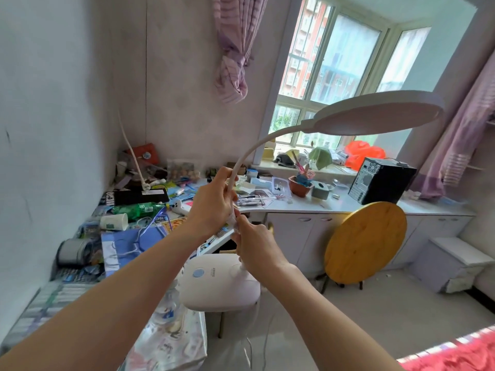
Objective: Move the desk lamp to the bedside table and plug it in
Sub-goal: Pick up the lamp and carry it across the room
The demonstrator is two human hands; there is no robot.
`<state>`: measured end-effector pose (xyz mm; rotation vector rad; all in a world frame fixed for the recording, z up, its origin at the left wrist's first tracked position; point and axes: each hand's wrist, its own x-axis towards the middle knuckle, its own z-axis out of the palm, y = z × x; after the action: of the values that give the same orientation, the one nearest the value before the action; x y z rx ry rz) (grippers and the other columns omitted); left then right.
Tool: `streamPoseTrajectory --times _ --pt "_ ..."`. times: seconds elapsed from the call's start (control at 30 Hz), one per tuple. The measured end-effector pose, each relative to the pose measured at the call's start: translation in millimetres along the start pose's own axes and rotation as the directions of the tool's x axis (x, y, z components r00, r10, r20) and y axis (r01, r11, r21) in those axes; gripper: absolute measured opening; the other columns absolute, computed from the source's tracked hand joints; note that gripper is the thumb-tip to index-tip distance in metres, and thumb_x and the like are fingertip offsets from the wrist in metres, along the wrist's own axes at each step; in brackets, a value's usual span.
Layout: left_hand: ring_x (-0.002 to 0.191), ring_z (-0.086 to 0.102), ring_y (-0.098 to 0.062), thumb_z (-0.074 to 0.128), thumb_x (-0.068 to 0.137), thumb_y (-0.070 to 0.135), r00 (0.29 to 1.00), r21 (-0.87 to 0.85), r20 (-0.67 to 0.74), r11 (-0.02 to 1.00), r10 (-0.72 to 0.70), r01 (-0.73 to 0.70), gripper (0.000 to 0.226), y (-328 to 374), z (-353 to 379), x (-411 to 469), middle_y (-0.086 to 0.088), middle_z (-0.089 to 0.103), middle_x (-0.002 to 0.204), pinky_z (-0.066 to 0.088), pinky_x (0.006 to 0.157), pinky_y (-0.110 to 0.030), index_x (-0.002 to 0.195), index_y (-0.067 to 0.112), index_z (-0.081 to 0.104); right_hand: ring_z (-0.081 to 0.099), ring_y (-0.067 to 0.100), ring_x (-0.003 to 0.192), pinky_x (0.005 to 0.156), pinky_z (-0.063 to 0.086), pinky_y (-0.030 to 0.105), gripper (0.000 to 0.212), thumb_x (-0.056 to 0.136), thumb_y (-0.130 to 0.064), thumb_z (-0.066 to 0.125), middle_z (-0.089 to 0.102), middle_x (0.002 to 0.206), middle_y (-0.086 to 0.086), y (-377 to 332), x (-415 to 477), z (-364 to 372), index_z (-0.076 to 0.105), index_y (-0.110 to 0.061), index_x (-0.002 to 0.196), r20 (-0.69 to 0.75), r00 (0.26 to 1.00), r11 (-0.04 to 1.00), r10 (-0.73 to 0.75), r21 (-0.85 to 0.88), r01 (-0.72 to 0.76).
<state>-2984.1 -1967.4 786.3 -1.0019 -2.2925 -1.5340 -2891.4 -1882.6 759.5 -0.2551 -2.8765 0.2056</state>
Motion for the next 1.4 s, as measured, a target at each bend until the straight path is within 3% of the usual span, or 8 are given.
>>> streamPoseTrajectory --times 0.07,0.17,0.43,0.63,0.97,1.1,1.3,1.4 --pt "0.066 0.071 -0.026 0.053 0.096 0.008 1.000 0.009 0.006 1.000 0.007 -0.007 0.021 -6 10 14 -0.009 0.071 0.087 0.060 0.063 -0.041 0.115 0.016 0.048 0.066 0.033 0.077 0.072 0.056 0.044 0.038 0.096 -0.006 0.043 0.067 0.096 0.018 11 12 2 0.039 -0.008 0.134 -0.031 0.999 0.997 0.018 0.079 -0.016" --pt "0.067 0.070 -0.024 0.053 0.095 0.007 1.000 0.009 0.018 1.000 0.011 -0.011 0.022 -19 28 37 -0.007 0.071 0.086 0.060 0.066 -0.042 0.114 0.018 0.049 0.066 0.031 0.075 0.071 0.057 0.045 0.041 0.093 0.002 0.049 0.063 0.102 0.015 27 35 11 0.040 -0.004 0.133 0.020 1.000 1.000 0.001 -0.027 0.000" --pt "0.067 0.070 -0.030 0.051 0.096 0.005 0.998 -0.069 0.060 0.998 0.016 -0.012 0.021 -49 78 121 -0.008 0.067 0.083 0.060 0.065 -0.048 0.113 0.018 0.050 0.065 0.034 0.076 0.067 0.054 0.042 0.033 0.098 -0.011 0.041 0.066 0.089 0.017 83 113 21 0.040 -0.012 0.131 -0.048 0.990 0.987 0.136 0.095 -0.131" --pt "0.069 0.070 -0.030 0.052 0.095 0.005 0.996 -0.046 0.079 0.998 0.048 -0.045 0.021 -59 99 181 -0.011 0.069 0.085 0.061 0.067 -0.047 0.114 0.013 0.050 0.062 0.037 0.083 0.068 0.057 0.047 0.034 0.096 -0.002 0.040 0.064 0.092 0.018 114 169 23 0.040 -0.017 0.126 -0.006 0.977 0.968 0.215 0.137 -0.212" --pt "0.060 0.070 -0.026 0.050 0.095 0.002 0.994 -0.033 0.096 0.998 0.051 -0.048 0.022 -83 140 257 -0.007 0.068 0.082 0.061 0.064 -0.046 0.111 0.017 0.047 0.064 0.032 0.083 0.074 0.056 0.046 0.041 0.092 0.000 0.046 0.065 0.094 0.013 167 247 29 0.037 -0.010 0.131 0.012 0.991 0.990 0.135 0.028 -0.135" --pt "0.058 0.071 -0.028 0.048 0.095 0.001 0.998 -0.071 0.069 0.997 0.013 -0.008 0.021 -97 167 286 -0.006 0.067 0.080 0.061 0.064 -0.046 0.109 0.017 0.047 0.065 0.037 0.077 0.072 0.056 0.047 0.034 0.096 -0.010 0.040 0.066 0.090 0.019 197 270 30 0.040 -0.009 0.130 -0.051 0.995 0.986 0.086 0.146 -0.077" --pt "0.055 0.070 -0.015 0.050 0.097 0.008 1.000 -0.042 -0.016 0.999 -0.015 0.014 0.017 -115 214 332 0.000 0.066 0.076 0.060 0.056 -0.026 0.107 0.021 0.047 0.064 0.034 0.083 0.071 0.055 0.042 0.054 0.092 0.003 0.044 0.065 0.098 0.016 254 325 39 0.031 -0.012 0.142 0.019 1.000 0.995 0.025 0.099 -0.027" --pt "0.061 0.070 -0.019 0.051 0.097 0.009 0.999 -0.053 -0.023 0.998 -0.042 0.040 0.017 -119 234 353 -0.002 0.066 0.080 0.060 0.059 -0.028 0.109 0.019 0.047 0.064 0.033 0.085 0.070 0.053 0.040 0.056 0.092 0.000 0.047 0.065 0.105 0.014 279 346 45 0.028 -0.012 0.143 0.021 0.999 0.998 -0.025 0.053 0.024"
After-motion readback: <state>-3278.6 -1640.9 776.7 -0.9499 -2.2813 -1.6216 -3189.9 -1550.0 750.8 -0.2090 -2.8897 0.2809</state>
